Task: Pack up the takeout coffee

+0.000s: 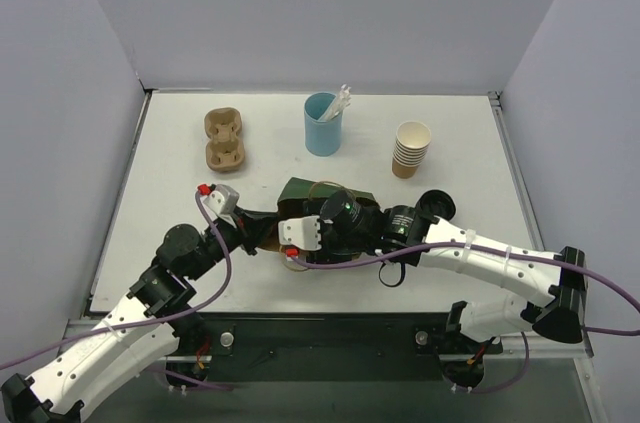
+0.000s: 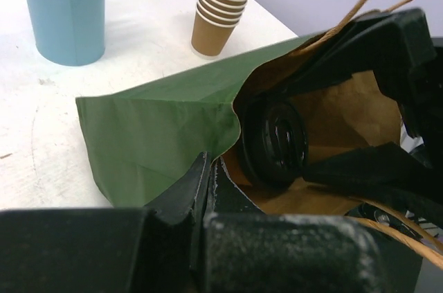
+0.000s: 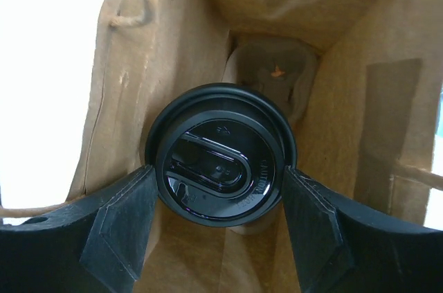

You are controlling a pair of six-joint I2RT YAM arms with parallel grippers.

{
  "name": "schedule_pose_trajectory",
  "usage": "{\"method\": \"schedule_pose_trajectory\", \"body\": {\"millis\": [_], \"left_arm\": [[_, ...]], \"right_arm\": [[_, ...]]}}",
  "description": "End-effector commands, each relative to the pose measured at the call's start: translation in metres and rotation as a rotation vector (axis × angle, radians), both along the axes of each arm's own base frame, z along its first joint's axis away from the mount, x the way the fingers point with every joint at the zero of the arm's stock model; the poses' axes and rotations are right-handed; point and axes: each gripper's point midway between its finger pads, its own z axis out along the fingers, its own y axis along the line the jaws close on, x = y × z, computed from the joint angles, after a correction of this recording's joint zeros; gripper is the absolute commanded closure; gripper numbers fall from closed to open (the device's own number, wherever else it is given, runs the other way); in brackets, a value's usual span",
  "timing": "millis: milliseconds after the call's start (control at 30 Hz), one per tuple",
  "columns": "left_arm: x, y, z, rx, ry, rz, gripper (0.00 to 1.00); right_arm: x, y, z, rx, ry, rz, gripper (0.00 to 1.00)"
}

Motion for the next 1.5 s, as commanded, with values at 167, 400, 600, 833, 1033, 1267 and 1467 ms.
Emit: {"method": "schedule_pose_trajectory", "body": {"millis": [167, 400, 600, 833, 1033, 1267, 1467], "left_arm": [[0.002, 0.001, -0.006, -0.063, 0.075, 0.052, 1.0], [0.01, 0.003, 0.011, -0.111, 0.11, 0.103, 1.0], [0.019, 0.012, 0.022, -0.136, 0.108, 0.174, 1.0], [0.022, 0.01, 0.034, -0.21, 0.112, 0.186, 1.0], [0.018, 0.009, 0.019, -0.213, 0.109, 0.165, 1.0], [0.017, 0.012, 0.02, -0.215, 0.108, 0.176, 1.0], [0.022, 0.012, 0.03, -0.227, 0.12, 0.2, 1.0]], "right_arm": [[0.027, -0.008, 0.013, -0.025, -0.112, -0.074, 0.8], [0.034, -0.012, 0.023, -0.082, -0.17, -0.019, 0.8], [0.042, -0.017, 0.018, -0.165, -0.21, 0.024, 0.8], [0.046, -0.018, 0.003, -0.216, -0.179, -0.013, 0.8], [0.061, -0.013, 0.004, -0.188, -0.161, -0.088, 0.8], [0.069, -0.015, -0.001, -0.19, -0.156, -0.093, 0.81], [0.068, -0.016, -0.004, -0.203, -0.185, -0.03, 0.82]]}}
